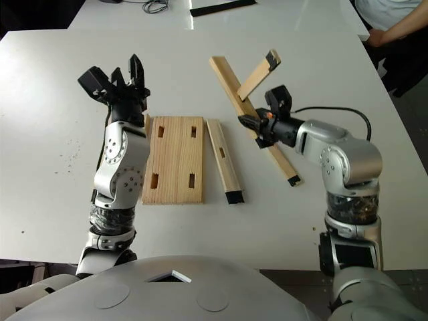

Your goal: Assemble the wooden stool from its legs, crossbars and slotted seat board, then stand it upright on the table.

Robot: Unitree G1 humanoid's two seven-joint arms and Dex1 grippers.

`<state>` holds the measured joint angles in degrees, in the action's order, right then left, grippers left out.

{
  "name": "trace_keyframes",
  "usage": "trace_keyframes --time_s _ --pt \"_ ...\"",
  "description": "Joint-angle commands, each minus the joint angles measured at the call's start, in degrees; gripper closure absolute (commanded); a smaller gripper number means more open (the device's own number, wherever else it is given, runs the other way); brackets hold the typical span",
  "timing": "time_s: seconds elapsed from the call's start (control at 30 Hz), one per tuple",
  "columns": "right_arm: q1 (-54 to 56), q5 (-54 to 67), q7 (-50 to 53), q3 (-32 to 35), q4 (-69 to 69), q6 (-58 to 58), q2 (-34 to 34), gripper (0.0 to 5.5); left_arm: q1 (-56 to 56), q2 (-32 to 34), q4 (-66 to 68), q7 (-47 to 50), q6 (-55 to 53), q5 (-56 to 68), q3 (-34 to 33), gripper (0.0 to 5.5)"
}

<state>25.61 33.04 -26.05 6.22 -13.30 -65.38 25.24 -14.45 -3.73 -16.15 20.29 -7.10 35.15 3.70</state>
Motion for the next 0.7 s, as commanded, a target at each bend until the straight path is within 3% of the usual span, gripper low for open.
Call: trace_keyframes --time_s 0.03,0.17,0.27,0.4,0.7 --pt "16.9 5.8 1.5 8.5 15.0 4.7 -8.7 3.43 -10.0 1.4 -1.5 -13.8 -5.7 19.2 -7.5 2.61" --pt "22.7 10.6 -2.2 13.5 21.4 8.7 -10.0 3.43 -13.1 10.8 -0.1 -24.7 -16.4 36.4 -15.4 2.61" --pt "22.7 14.3 -8.3 13.3 20.4 8.1 -8.2 3.43 -13.5 18.5 2.9 -30.7 -24.5 42.3 -18.3 2.13" --pt "21.9 16.5 -18.0 10.3 17.2 8.0 -4.1 3.43 -14.0 26.7 4.6 -39.6 -33.0 45.6 -19.4 1.46" --pt "20.7 14.9 -38.1 0.3 15.9 12.2 2.9 3.43 -19.2 33.5 4.1 -50.6 -42.8 50.4 -18.5 1.43"
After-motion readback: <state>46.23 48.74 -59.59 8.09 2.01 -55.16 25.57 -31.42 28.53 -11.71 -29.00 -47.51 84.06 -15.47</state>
